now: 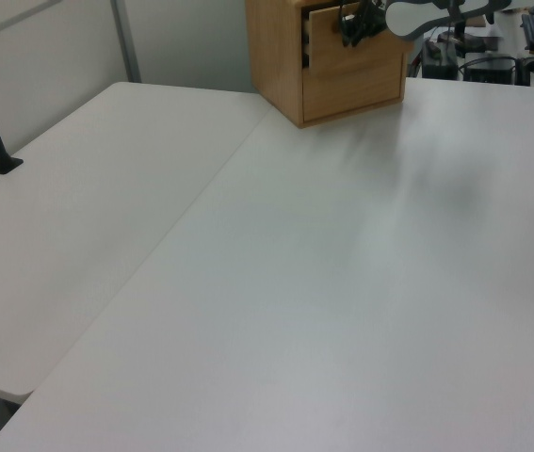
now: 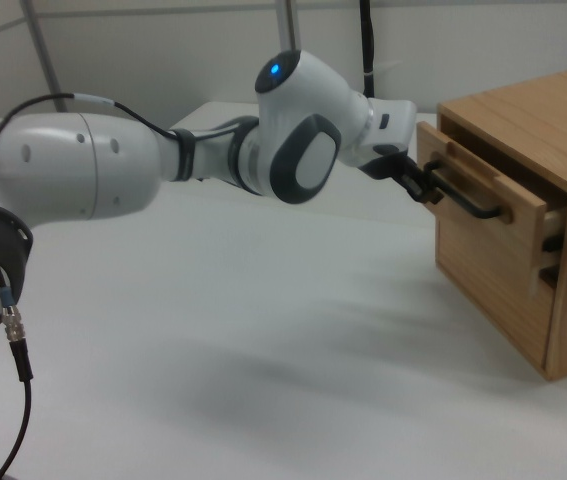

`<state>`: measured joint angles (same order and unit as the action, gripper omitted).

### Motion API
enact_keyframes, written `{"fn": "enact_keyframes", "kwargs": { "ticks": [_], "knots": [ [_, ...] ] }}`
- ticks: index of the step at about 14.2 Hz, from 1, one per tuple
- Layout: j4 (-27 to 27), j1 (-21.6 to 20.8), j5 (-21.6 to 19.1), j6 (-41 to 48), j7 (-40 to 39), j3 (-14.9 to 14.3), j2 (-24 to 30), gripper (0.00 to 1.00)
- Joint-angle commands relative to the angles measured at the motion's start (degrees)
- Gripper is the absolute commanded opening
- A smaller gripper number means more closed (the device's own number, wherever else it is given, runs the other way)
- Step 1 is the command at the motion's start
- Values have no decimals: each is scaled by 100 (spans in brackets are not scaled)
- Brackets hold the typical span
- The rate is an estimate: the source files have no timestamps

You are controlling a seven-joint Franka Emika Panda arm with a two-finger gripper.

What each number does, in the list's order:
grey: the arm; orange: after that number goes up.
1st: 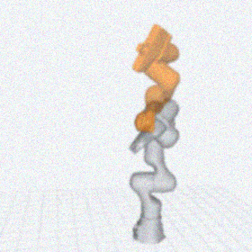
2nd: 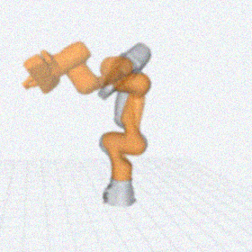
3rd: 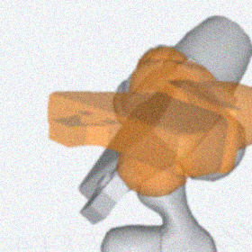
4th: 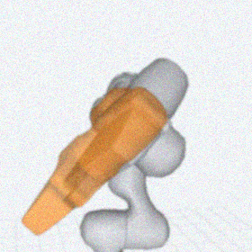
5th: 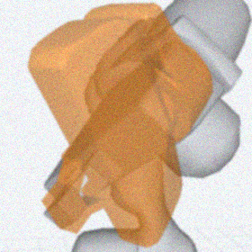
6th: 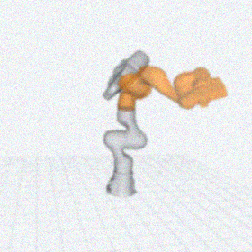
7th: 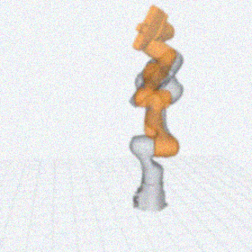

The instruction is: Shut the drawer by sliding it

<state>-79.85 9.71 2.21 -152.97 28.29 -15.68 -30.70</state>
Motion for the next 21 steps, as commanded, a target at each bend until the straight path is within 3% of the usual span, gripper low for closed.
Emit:
{"fn": "enact_keyframes", "kwargs": {
  "ticks": [1,13,16,21],
  "knots": [
    [145,31,-36,-715,-148,-145,-296,24],
    [136,66,-19,-980,-271,-251,-323,25],
    [145,92,174,-1006,-306,-268,-331,25],
    [145,92,210,-1560,-306,-479,-384,25]
  ]
}}
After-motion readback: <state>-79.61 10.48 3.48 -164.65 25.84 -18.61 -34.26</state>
